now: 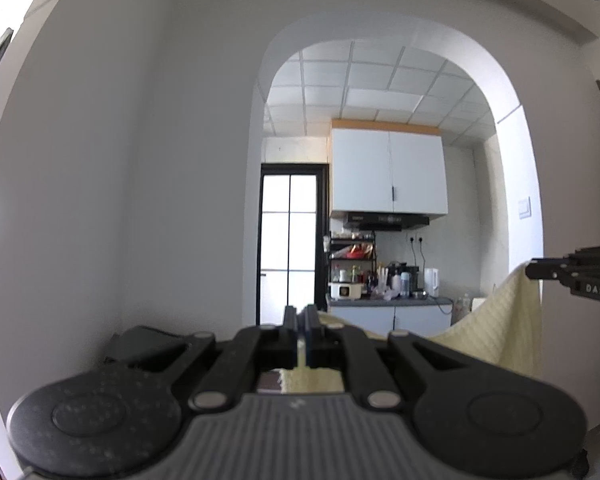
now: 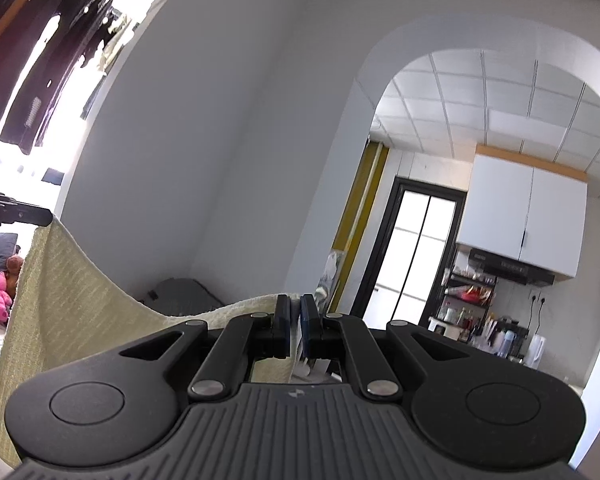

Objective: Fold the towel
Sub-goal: 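Lift the towel with both grippers and shake it out to unfold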

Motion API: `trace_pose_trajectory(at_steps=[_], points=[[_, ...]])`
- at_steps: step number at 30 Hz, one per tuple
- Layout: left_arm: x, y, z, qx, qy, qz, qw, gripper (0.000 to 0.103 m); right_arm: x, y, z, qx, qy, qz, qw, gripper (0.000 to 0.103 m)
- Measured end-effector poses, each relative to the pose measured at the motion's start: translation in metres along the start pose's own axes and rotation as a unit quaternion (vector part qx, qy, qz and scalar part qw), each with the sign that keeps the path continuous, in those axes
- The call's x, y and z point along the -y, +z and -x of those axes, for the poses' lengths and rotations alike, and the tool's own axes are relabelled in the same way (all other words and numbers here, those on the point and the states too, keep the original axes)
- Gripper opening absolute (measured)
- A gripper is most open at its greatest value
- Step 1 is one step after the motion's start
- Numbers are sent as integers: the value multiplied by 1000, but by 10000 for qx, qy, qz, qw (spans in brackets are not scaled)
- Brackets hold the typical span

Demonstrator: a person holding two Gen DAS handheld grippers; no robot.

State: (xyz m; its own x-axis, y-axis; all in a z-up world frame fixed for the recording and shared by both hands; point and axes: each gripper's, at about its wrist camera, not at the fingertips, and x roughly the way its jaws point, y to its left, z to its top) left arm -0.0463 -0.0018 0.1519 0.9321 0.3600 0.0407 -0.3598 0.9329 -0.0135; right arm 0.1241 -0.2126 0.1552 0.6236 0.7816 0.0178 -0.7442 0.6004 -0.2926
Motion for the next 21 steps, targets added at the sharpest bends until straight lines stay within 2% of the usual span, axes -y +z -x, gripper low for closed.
trace_pose_trajectory(at_steps=[10,12,21], points=[[-17,-20,-41,-459,135,46,9988,3,6,-28,-43,-396,181,-160,9989,6],[-19,-26,-54,-582,132,77,9982,3,14,-38,-65,-551,215,-219,9980,6],[-28,-51,-102,-1117,31,14,9937,3,23,-78,-102,-999,297,-463,9935,6]])
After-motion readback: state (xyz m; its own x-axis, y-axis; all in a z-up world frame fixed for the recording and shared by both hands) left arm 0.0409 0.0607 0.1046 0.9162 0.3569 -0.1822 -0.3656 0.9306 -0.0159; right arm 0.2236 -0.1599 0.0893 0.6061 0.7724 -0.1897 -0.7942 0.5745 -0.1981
